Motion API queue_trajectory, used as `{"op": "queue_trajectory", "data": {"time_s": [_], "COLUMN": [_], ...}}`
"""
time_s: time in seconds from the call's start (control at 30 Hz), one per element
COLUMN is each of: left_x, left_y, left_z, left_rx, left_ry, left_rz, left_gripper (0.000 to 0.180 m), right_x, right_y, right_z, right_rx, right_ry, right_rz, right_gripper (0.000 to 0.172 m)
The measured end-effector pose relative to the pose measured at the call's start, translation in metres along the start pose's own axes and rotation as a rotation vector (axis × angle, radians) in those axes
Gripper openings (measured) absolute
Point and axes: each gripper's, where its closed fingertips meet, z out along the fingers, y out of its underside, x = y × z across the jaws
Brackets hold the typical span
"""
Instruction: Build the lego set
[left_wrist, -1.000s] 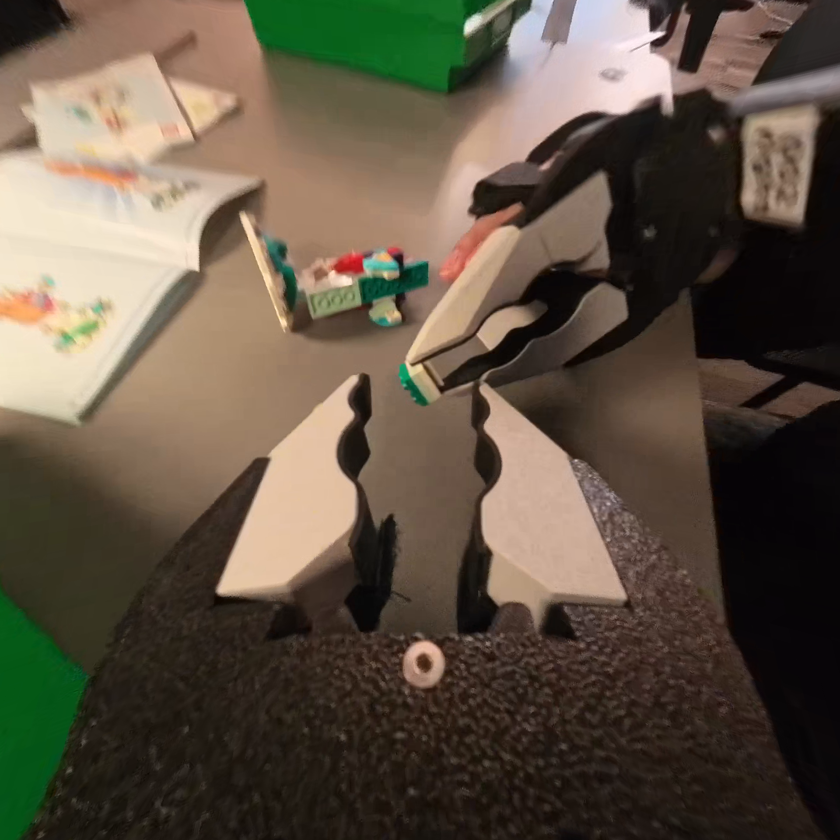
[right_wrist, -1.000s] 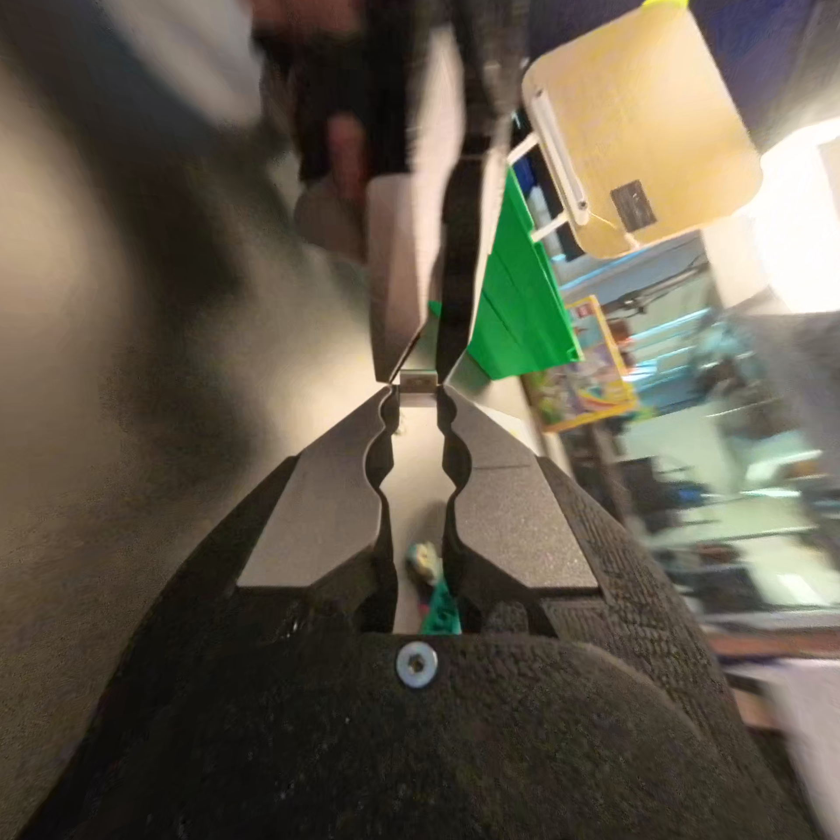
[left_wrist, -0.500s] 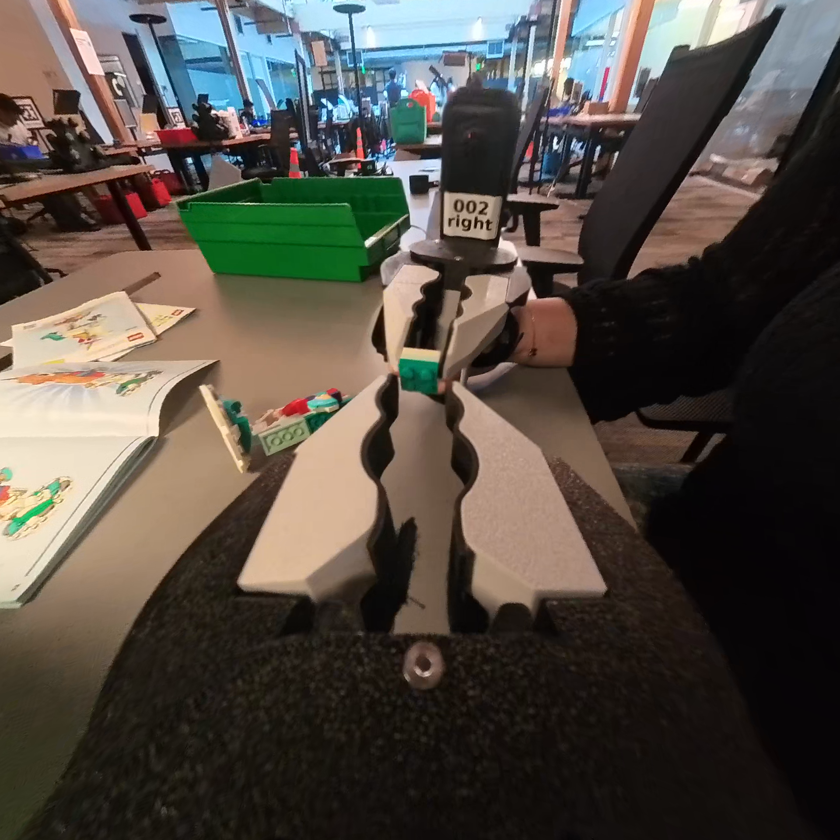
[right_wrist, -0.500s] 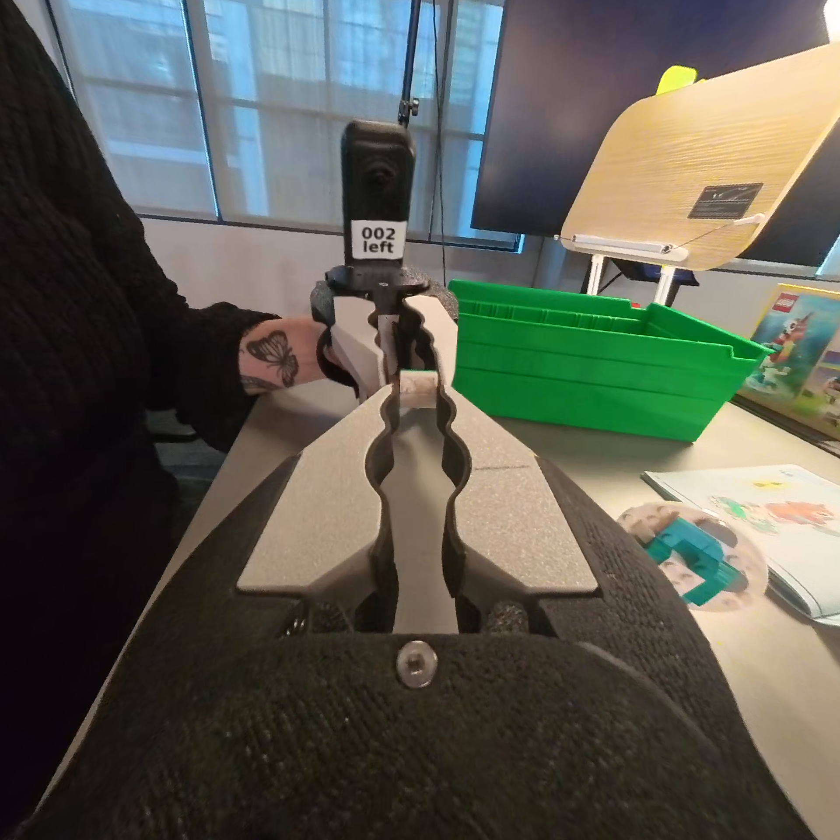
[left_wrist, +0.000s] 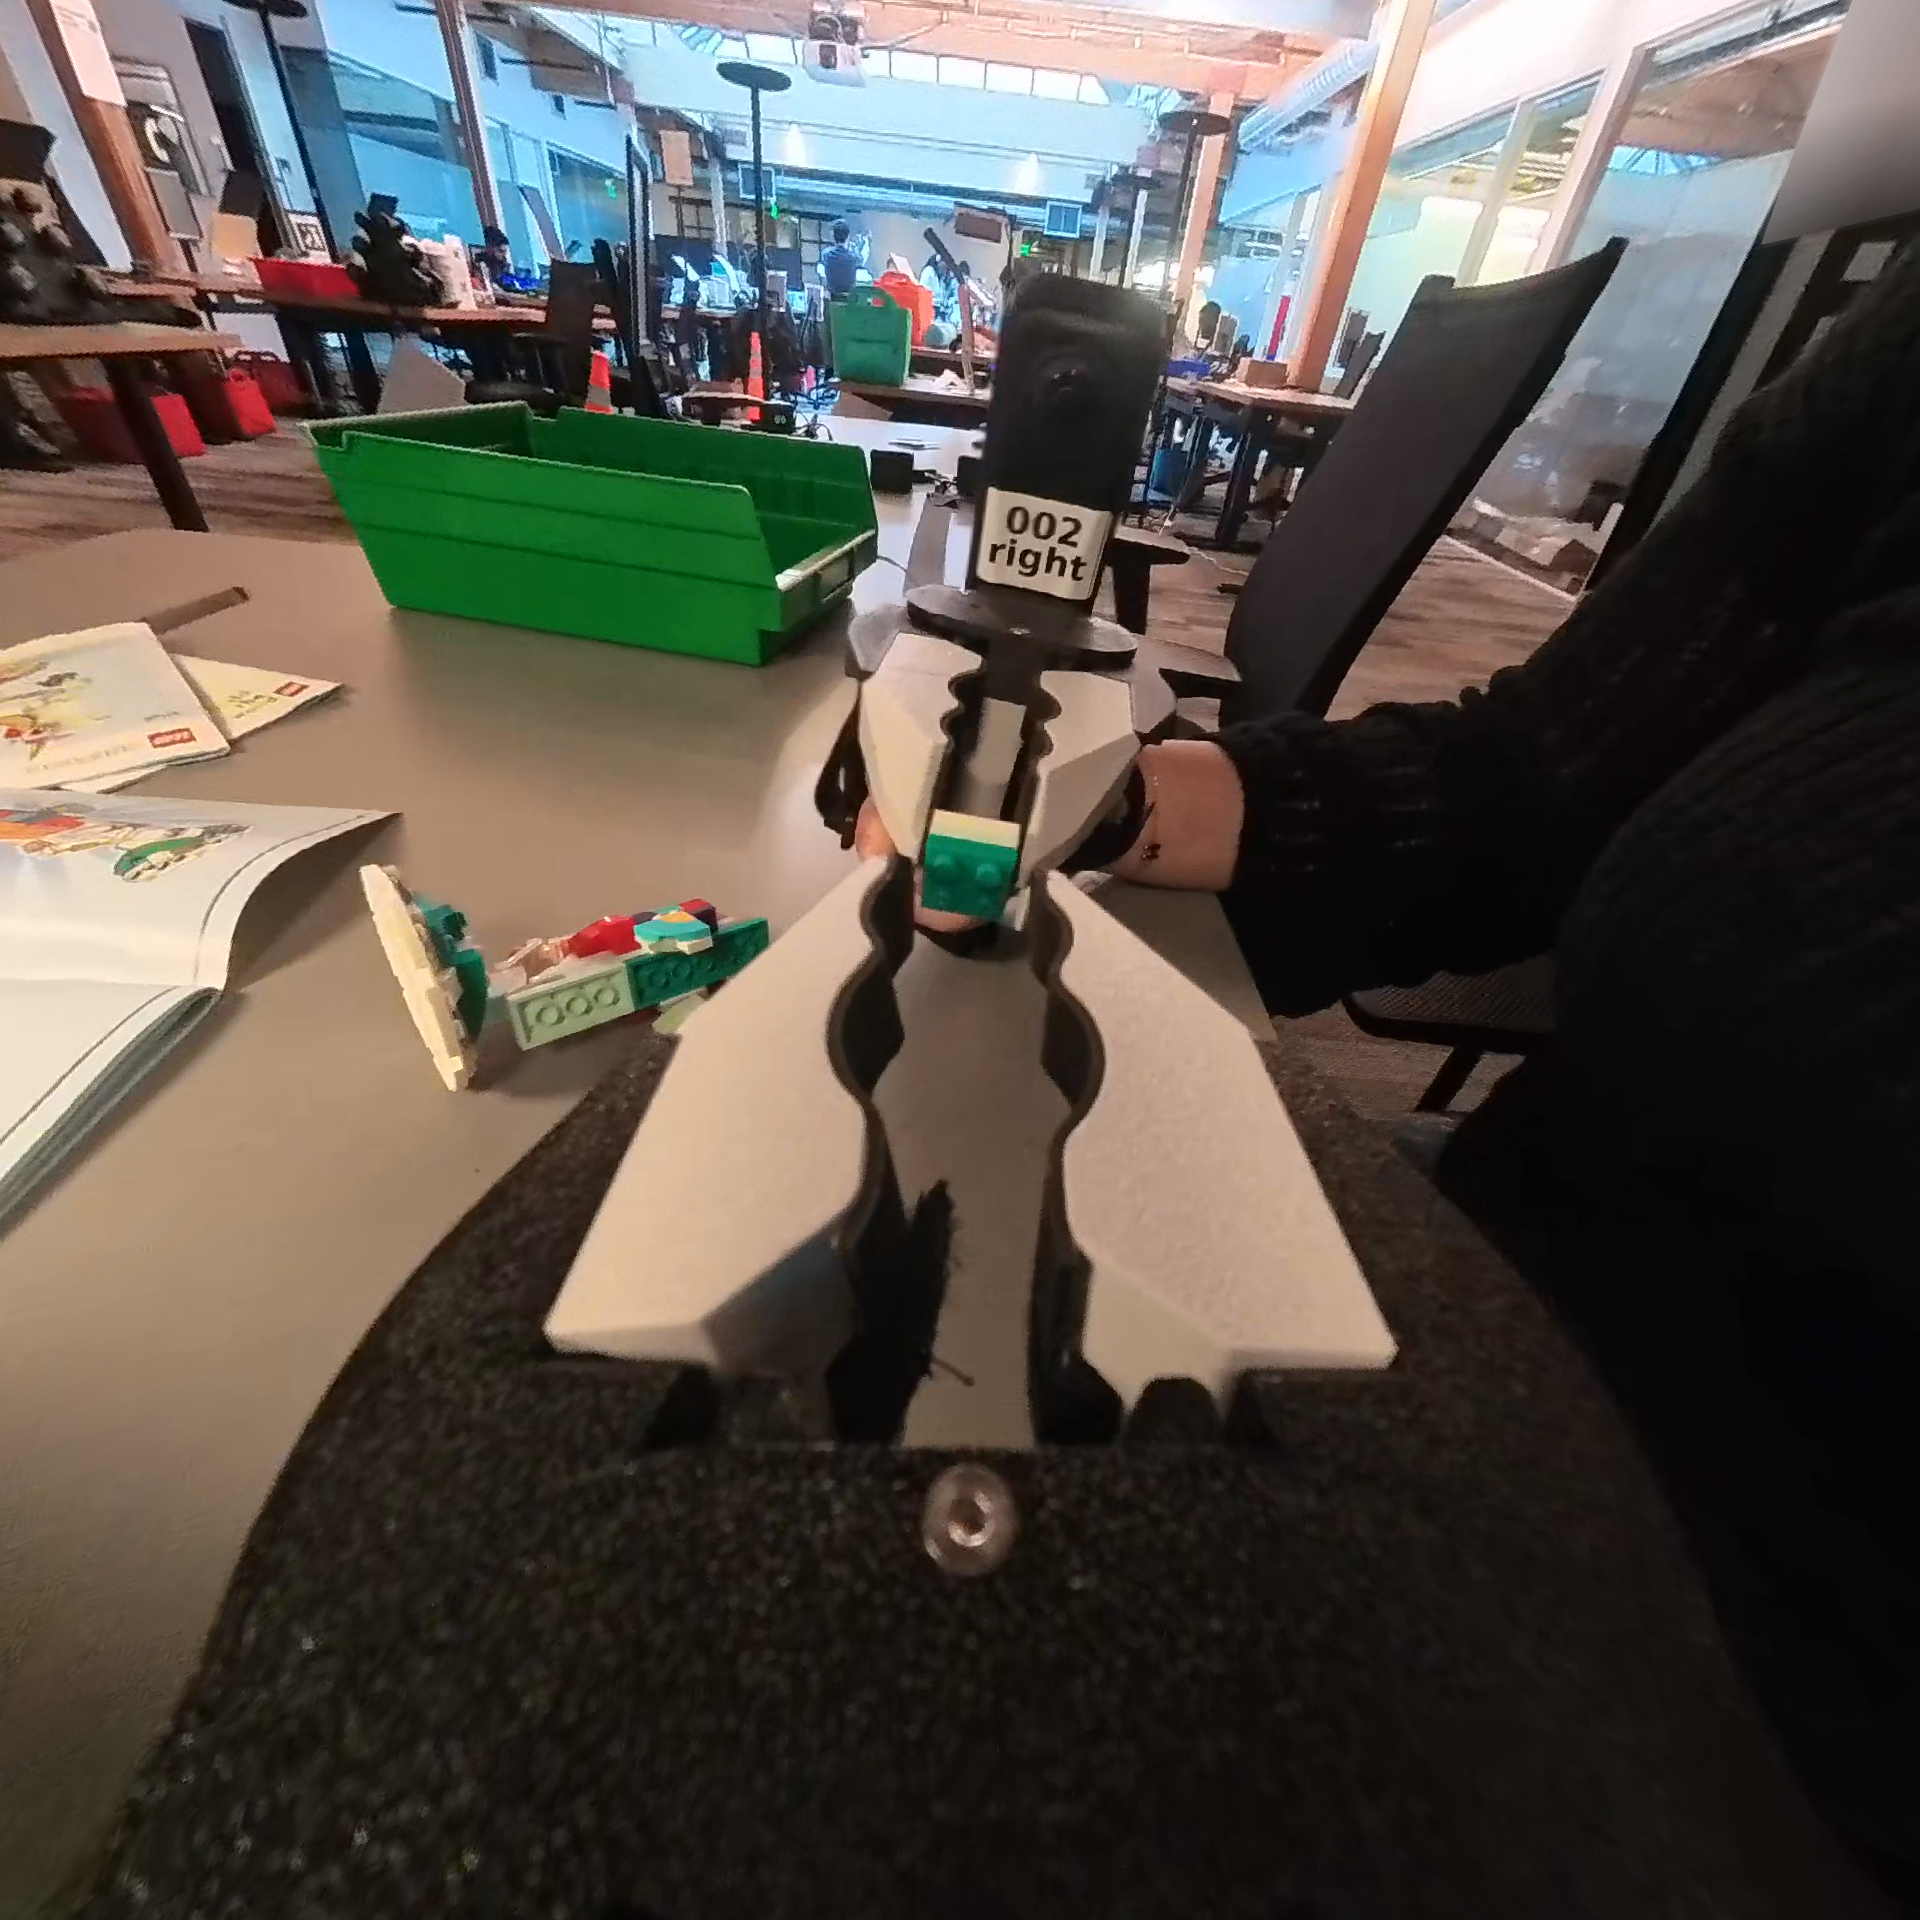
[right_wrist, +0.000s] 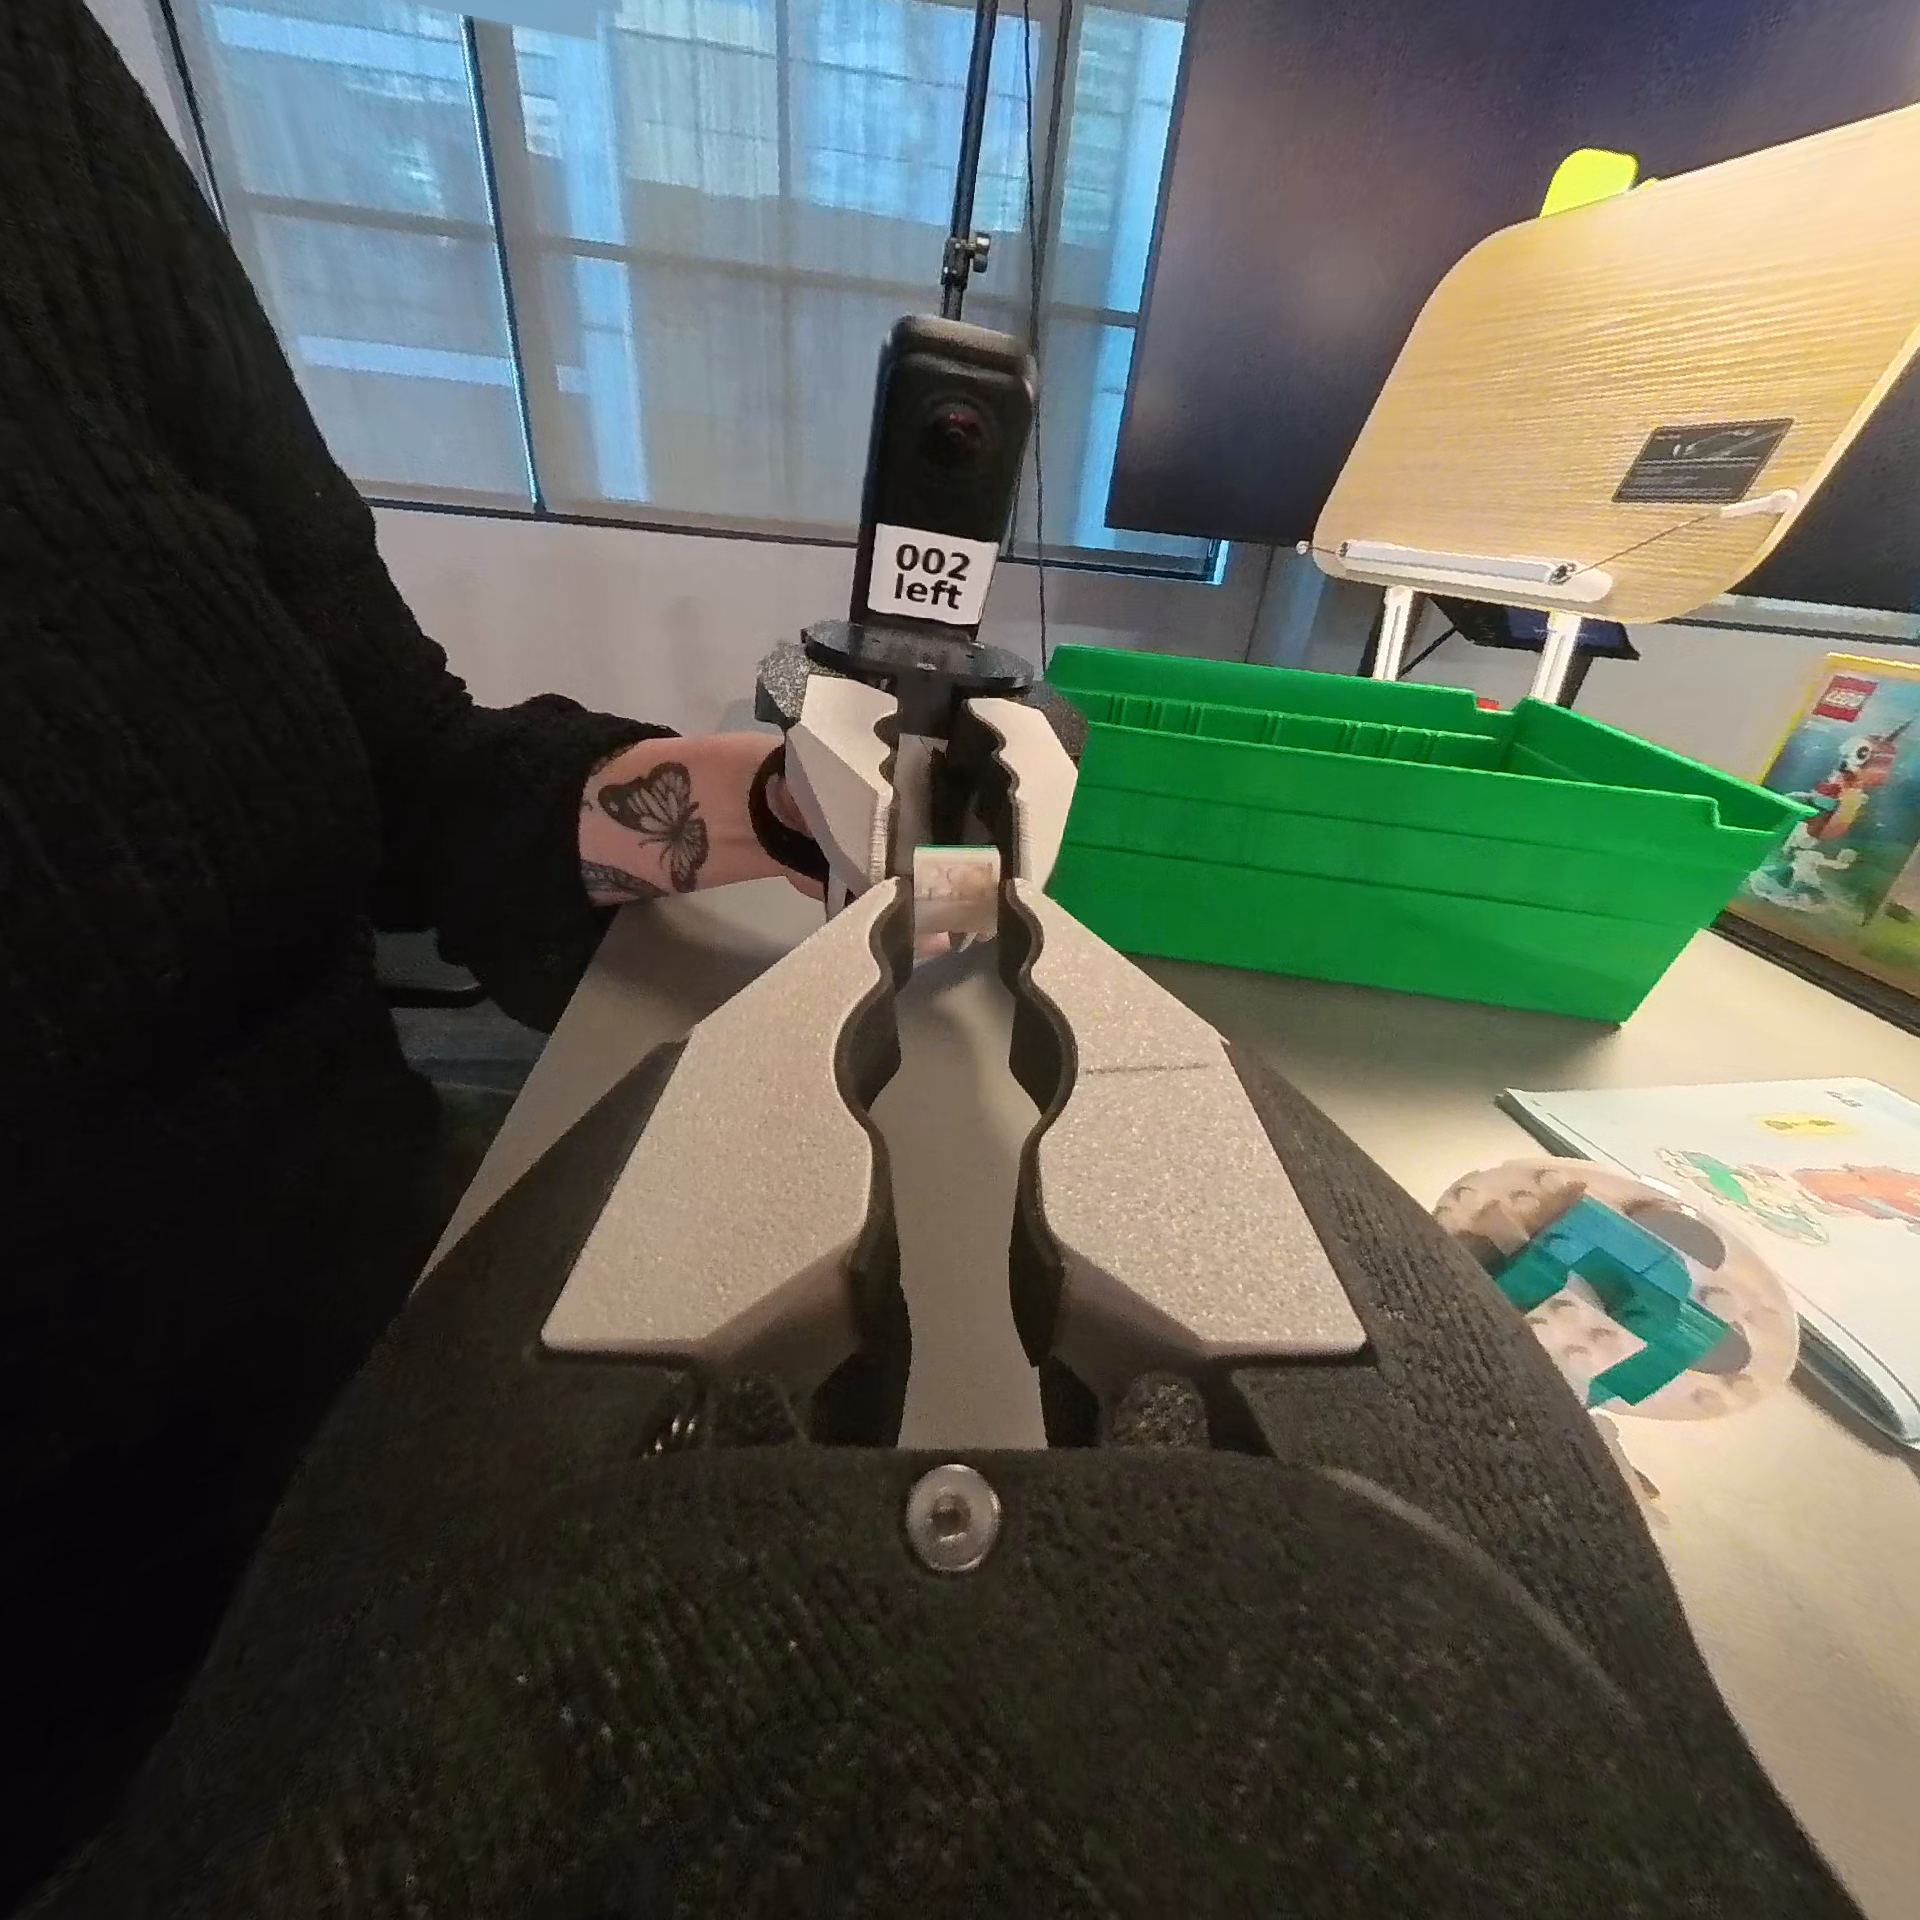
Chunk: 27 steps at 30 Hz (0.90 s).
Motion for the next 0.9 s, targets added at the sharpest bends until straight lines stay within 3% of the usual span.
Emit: {"op": "queue_trajectory", "data": {"time_s": [0.63,0.9], "left_x": [0.0045,0.0047], "left_y": [-0.0063,0.0009], "left_z": [-0.0026,-0.0023], "left_rx": [0.083,0.002], "left_ry": [0.051,0.035], "left_rz": [-0.054,-0.003], "left_gripper": [0.014,0.013], "right_x": [-0.0034,-0.0064], "right_y": [-0.0001,0.0043], "right_z": [0.0002,0.0002], "right_rx": [0.000,-0.039], "right_ry": [-0.022,-0.044], "right_rz": [-0.001,0.003], "right_gripper": [0.014,0.013]}}
